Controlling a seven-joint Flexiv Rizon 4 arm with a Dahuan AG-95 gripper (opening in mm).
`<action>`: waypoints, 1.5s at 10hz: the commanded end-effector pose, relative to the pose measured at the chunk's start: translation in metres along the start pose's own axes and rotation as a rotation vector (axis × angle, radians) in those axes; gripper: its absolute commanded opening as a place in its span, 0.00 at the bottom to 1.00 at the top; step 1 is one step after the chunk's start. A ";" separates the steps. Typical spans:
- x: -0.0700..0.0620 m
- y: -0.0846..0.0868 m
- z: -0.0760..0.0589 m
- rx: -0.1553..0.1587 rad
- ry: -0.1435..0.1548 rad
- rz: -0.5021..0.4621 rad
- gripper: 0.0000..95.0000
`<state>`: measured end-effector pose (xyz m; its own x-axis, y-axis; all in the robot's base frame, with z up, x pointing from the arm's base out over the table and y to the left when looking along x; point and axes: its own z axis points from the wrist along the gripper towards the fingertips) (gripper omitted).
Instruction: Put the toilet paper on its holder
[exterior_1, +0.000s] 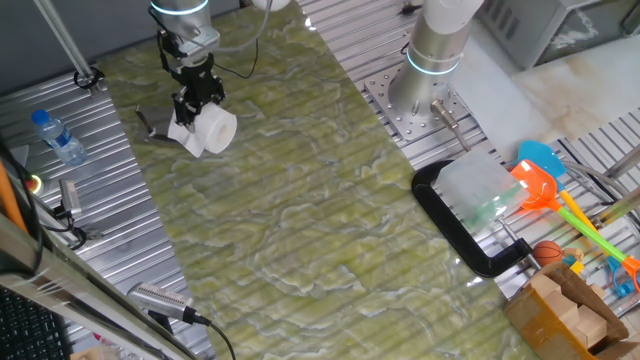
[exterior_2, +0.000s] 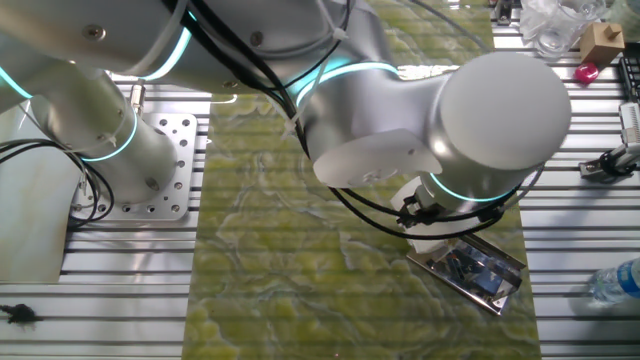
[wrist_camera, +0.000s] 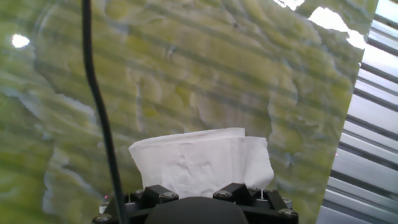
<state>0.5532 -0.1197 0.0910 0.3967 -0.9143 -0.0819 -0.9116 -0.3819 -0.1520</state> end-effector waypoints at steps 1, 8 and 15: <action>-0.001 0.001 0.000 -0.004 -0.019 -0.016 0.00; -0.001 0.001 0.000 -0.031 -0.038 0.028 0.00; 0.000 0.001 0.000 -0.009 -0.027 -0.108 0.00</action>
<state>0.5540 -0.1192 0.0904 0.4938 -0.8642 -0.0970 -0.8655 -0.4776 -0.1512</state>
